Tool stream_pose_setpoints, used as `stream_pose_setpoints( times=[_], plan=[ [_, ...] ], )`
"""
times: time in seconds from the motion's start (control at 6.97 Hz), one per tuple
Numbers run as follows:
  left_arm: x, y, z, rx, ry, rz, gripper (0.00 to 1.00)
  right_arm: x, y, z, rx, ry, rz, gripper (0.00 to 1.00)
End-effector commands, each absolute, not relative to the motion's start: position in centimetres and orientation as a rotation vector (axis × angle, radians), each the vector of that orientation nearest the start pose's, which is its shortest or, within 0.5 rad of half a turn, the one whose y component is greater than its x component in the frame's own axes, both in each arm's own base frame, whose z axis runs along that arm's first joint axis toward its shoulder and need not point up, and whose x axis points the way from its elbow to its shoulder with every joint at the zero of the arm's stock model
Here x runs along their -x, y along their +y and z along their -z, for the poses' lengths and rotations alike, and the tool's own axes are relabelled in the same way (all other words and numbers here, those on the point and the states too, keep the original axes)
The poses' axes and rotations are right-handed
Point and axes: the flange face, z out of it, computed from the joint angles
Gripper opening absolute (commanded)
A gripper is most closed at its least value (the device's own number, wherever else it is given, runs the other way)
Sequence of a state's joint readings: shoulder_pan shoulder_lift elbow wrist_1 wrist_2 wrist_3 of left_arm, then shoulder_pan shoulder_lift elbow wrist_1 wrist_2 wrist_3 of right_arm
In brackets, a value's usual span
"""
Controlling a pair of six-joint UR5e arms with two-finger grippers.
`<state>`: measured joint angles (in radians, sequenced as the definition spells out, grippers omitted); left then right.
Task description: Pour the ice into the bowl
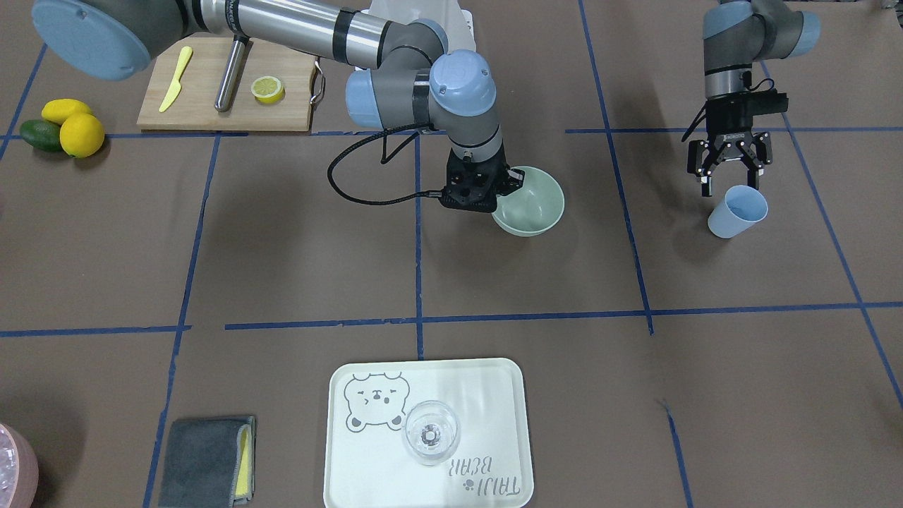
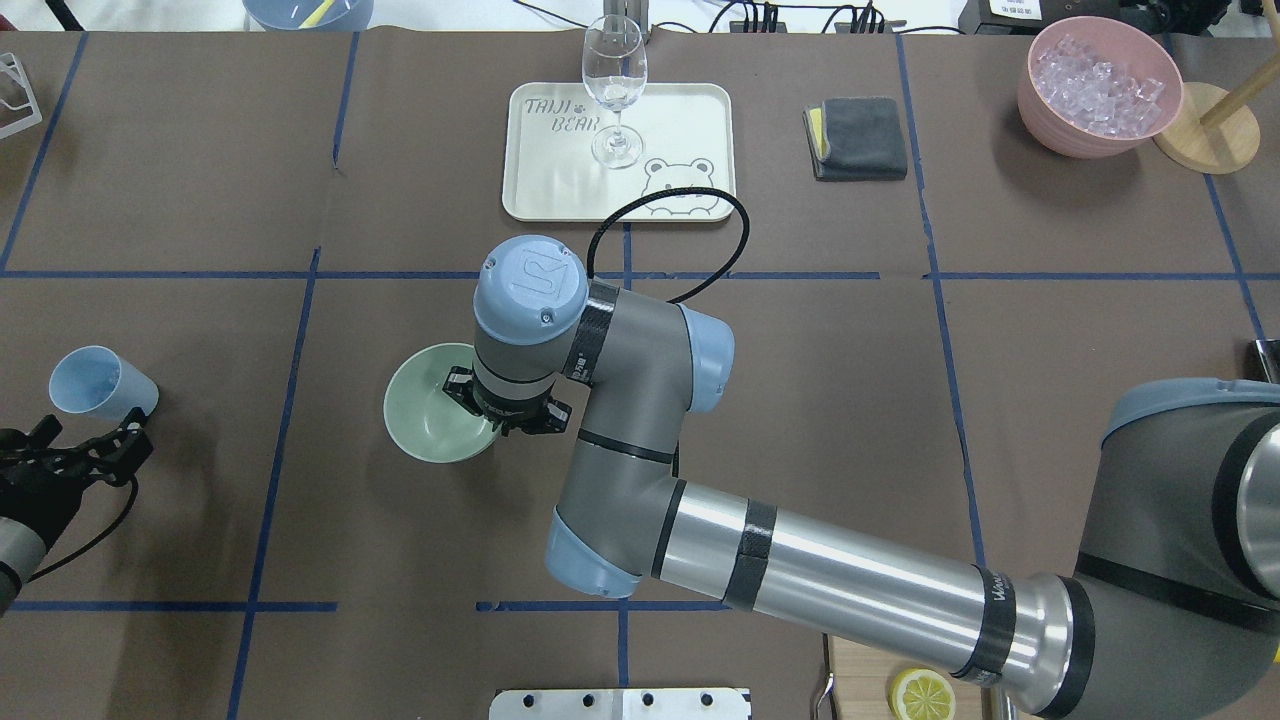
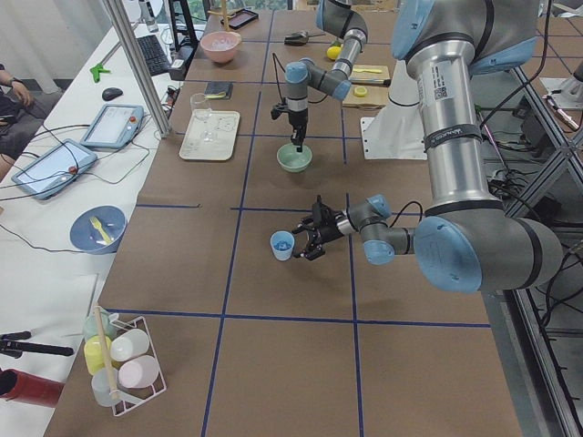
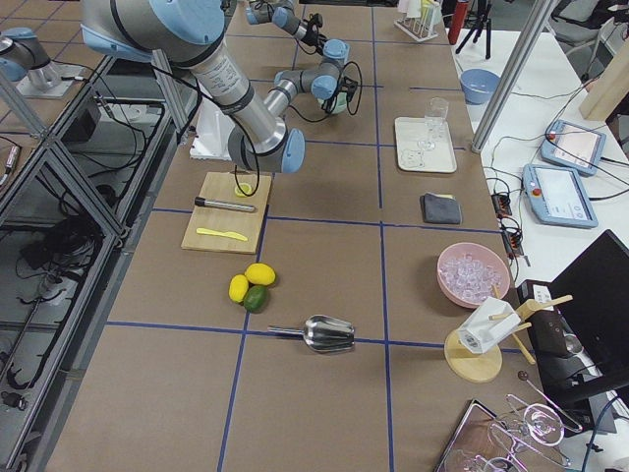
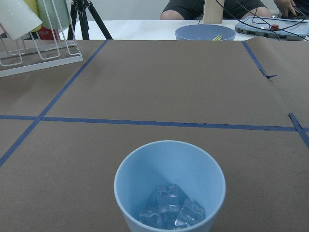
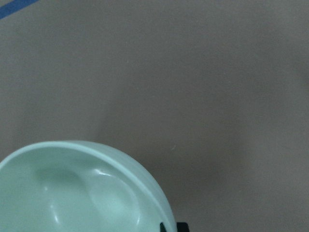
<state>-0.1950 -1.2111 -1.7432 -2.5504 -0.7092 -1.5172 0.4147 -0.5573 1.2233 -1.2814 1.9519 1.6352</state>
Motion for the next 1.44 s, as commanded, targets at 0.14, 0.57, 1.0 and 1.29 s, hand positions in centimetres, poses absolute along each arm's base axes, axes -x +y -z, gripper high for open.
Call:
stream_pose_setpoints(
  times=[0.14, 0.57, 1.0, 1.29],
  plan=[
    [-31.0, -27.6, -61.7, -0.924, 0.616, 0.465, 0.99, 70.0, -41.5, -10.5, 0.156, -0.995, -0.27, 1.0],
    [-31.1, -27.6, -62.7, -0.923, 0.602, 0.454, 0.99, 69.8, -41.3, -9.8, 0.162, -1.005, -0.281, 1.0],
    [-30.7, -28.9, -62.1, -0.948, 0.578, 0.449, 0.98, 66.7, -43.6, -8.7, 0.131, -1.036, -0.28, 1.0],
    [-31.3, -29.3, -62.2, -0.953, 0.585, 0.451, 0.97, 64.5, -45.4, -9.0, 0.079, -1.007, -0.24, 1.0]
  ],
)
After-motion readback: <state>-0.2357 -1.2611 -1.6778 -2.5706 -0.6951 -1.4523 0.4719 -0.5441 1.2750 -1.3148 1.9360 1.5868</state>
